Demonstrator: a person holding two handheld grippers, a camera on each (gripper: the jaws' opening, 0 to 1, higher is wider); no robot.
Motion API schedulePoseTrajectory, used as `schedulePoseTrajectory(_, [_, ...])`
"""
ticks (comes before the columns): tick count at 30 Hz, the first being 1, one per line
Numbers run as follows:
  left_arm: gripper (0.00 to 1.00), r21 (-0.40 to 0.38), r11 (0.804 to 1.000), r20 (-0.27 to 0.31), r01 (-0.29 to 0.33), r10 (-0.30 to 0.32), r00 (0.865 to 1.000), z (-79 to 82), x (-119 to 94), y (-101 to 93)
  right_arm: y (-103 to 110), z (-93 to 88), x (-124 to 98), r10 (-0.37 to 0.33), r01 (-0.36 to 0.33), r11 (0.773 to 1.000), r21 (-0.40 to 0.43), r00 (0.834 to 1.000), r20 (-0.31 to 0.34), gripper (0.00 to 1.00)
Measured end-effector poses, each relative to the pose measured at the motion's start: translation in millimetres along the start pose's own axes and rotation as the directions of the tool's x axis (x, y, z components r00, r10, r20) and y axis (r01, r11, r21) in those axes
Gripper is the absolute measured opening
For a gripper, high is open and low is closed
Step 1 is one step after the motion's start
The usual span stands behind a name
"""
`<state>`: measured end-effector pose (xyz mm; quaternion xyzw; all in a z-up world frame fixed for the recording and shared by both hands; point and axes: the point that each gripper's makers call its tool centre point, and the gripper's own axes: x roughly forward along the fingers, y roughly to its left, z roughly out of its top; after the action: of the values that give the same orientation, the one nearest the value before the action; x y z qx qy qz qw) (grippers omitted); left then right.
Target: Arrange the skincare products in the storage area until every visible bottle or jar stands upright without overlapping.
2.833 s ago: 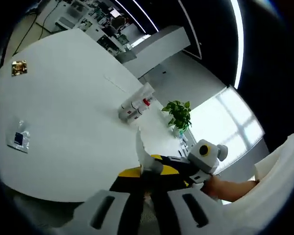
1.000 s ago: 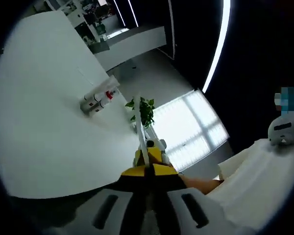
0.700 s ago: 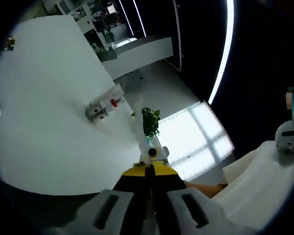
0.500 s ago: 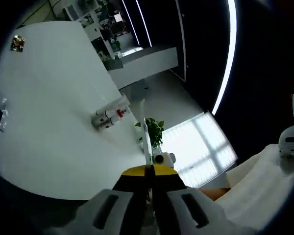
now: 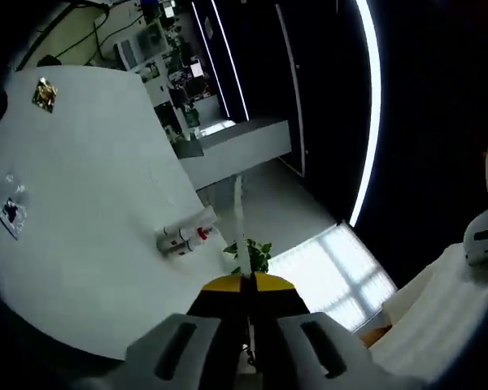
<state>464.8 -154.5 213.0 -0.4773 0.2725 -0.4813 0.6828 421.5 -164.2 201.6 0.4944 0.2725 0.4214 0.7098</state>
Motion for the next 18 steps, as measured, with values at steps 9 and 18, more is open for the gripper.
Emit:
schedulePoseTrajectory(9, [0.00,-0.046,0.999,0.012,0.008,-0.008,1.000,3.7,4,8.8,-1,-0.7,-3,-0.029,0.030,0.999,-0.015,0.999,0.042,0.00])
schedulePoseTrajectory(18, [0.06,-0.129,0.990,0.026,0.057,-0.054,0.998,6.8,7,12.7,-5,5.0,2,-0.062,0.068,0.995,-0.076,0.995,0.076,0.00])
